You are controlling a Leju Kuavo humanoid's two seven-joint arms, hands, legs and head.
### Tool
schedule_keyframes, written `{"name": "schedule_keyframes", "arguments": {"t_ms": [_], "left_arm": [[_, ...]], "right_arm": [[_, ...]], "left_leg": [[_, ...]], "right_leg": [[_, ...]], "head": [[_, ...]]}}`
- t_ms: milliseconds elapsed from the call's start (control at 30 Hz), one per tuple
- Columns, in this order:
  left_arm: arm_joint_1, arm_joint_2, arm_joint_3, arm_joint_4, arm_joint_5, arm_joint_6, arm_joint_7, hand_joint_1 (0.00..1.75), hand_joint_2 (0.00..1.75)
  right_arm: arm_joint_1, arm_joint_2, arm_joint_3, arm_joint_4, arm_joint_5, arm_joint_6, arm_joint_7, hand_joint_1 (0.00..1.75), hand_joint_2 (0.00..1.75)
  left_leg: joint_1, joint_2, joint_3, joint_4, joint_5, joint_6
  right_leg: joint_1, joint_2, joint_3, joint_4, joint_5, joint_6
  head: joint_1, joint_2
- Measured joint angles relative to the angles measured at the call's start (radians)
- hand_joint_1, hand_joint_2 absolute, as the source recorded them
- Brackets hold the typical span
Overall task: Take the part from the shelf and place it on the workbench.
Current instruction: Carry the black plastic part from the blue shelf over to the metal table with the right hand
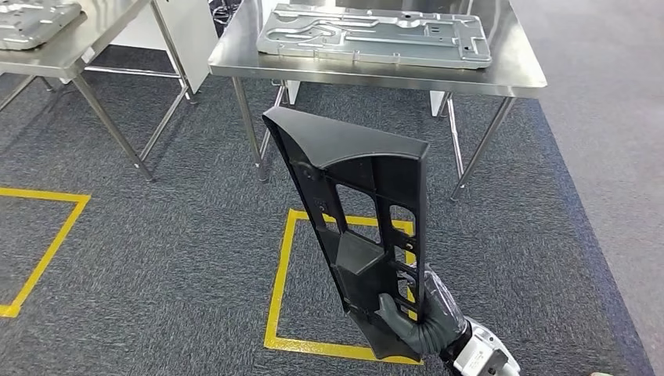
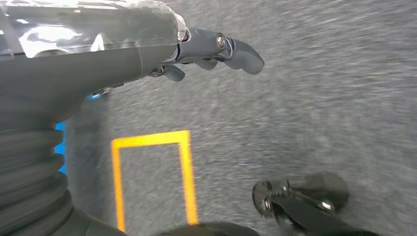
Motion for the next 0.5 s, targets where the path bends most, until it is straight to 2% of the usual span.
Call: {"name": "schedule_keyframes", "arguments": {"t_ms": [33, 67, 133, 167, 200, 233, 267, 300, 333, 367, 400, 433, 500], "left_arm": [[-0.003, -0.002, 0.000, 0.000, -0.002, 0.001, -0.001, 0.00, 1.75], [-0.006, -0.005, 0.000, 0.000, -0.004, 0.001, 0.003, 0.00, 1.75], [-0.009, -0.008, 0.000, 0.000, -0.006, -0.001, 0.014, 0.00, 1.75], [-0.010, -0.010, 0.000, 0.000, -0.006, -0.001, 0.017, 0.00, 1.75], [-0.010, -0.011, 0.000, 0.000, -0.006, -0.001, 0.018, 0.00, 1.75], [-0.009, -0.012, 0.000, 0.000, -0.006, -0.001, 0.019, 0.00, 1.75], [-0.009, -0.012, 0.000, 0.000, -0.006, -0.001, 0.019, 0.00, 1.75], [-0.007, -0.012, 0.000, 0.000, -0.006, -0.001, 0.020, 0.00, 1.75], [-0.007, -0.011, 0.000, 0.000, -0.006, -0.001, 0.022, 0.00, 1.75], [-0.006, -0.011, 0.000, 0.001, -0.007, -0.002, 0.028, 0.00, 1.75], [-0.007, -0.011, 0.000, 0.001, -0.008, -0.004, 0.039, 0.00, 1.75], [-0.008, -0.011, 0.000, 0.001, -0.008, -0.006, 0.053, 0.00, 1.75], [-0.010, -0.011, 0.000, 0.001, -0.010, -0.015, 0.085, 0.00, 1.75]], "right_arm": [[-0.006, 0.000, 0.002, 0.005, 0.001, 0.002, -0.001, 1.75, 1.75], [-0.008, 0.000, 0.004, 0.009, 0.006, 0.002, -0.001, 1.75, 1.75], [-0.007, 0.000, 0.010, 0.011, 0.018, 0.001, 0.004, 1.75, 1.75], [-0.006, 0.000, 0.011, 0.011, 0.022, 0.000, 0.006, 1.75, 1.75], [-0.006, 0.000, 0.012, 0.011, 0.024, 0.000, 0.008, 1.75, 1.75], [-0.007, 0.000, 0.013, 0.011, 0.025, 0.000, 0.009, 1.75, 1.75], [-0.008, 0.000, 0.013, 0.011, 0.026, 0.000, 0.010, 1.75, 1.75], [-0.008, 0.000, 0.014, 0.012, 0.026, 0.000, 0.011, 1.75, 1.75], [-0.008, 0.000, 0.014, 0.013, 0.026, 0.000, 0.012, 1.75, 1.75], [-0.006, 0.000, 0.015, 0.015, 0.027, 0.000, 0.014, 1.75, 1.75], [-0.005, 0.000, 0.015, 0.016, 0.028, -0.001, 0.015, 1.75, 1.75], [-0.003, 0.000, 0.015, 0.016, 0.029, -0.003, 0.017, 1.75, 1.75], [0.006, 0.000, 0.015, 0.012, 0.031, -0.011, 0.020, 1.75, 1.75]], "left_leg": [[0.000, -0.015, 0.017, -0.045, 0.015, 0.004], [0.000, -0.025, 0.025, -0.064, 0.017, 0.009], [-0.002, -0.015, 0.028, -0.070, 0.018, 0.021], [-0.001, -0.008, 0.029, -0.074, 0.021, 0.028], [0.000, 0.002, 0.031, -0.078, 0.023, 0.035], [0.001, 0.012, 0.033, -0.082, 0.025, 0.041], [0.000, 0.022, 0.033, -0.083, 0.024, 0.045], [-0.002, 0.032, 0.033, -0.083, 0.023, 0.047], [-0.004, 0.042, 0.033, -0.083, 0.022, 0.048], [-0.005, 0.052, 0.034, -0.082, 0.021, 0.049], [-0.006, 0.061, 0.035, -0.082, 0.019, 0.048], [-0.006, 0.070, 0.038, -0.082, 0.017, 0.047], [-0.010, 0.083, 0.046, -0.082, 0.011, 0.041]], "right_leg": [[0.001, 0.008, -0.003, 0.003, -0.001, 0.005], [0.001, 0.015, -0.006, 0.004, -0.001, 0.011], [-0.001, 0.029, -0.011, 0.003, 0.001, 0.025], [-0.002, 0.022, -0.014, 0.008, -0.003, 0.031], [-0.002, 0.006, -0.023, 0.028, -0.017, 0.036], [-0.002, -0.017, -0.042, 0.068, -0.041, 0.041], [-0.002, -0.043, -0.071, 0.127, -0.072, 0.045], [-0.004, -0.057, -0.105, 0.195, -0.102, 0.048], [-0.005, -0.065, -0.134, 0.253, -0.121, 0.050], [-0.006, -0.068, -0.149, 0.280, -0.122, 0.052], [-0.006, -0.071, -0.143, 0.268, -0.104, 0.052], [-0.006, -0.077, -0.117, 0.217, -0.071, 0.050], [0.000, -0.109, -0.043, 0.077, -0.014, 0.040]], "head": [[0.000, 0.000], [0.000, 0.000], [0.000, 0.000], [0.000, 0.000], [0.000, 0.000], [0.000, 0.000], [0.000, 0.000], [0.000, 0.000], [0.000, 0.000], [0.000, 0.000], [0.000, 0.000], [0.000, 0.000], [0.000, 0.000]]}}
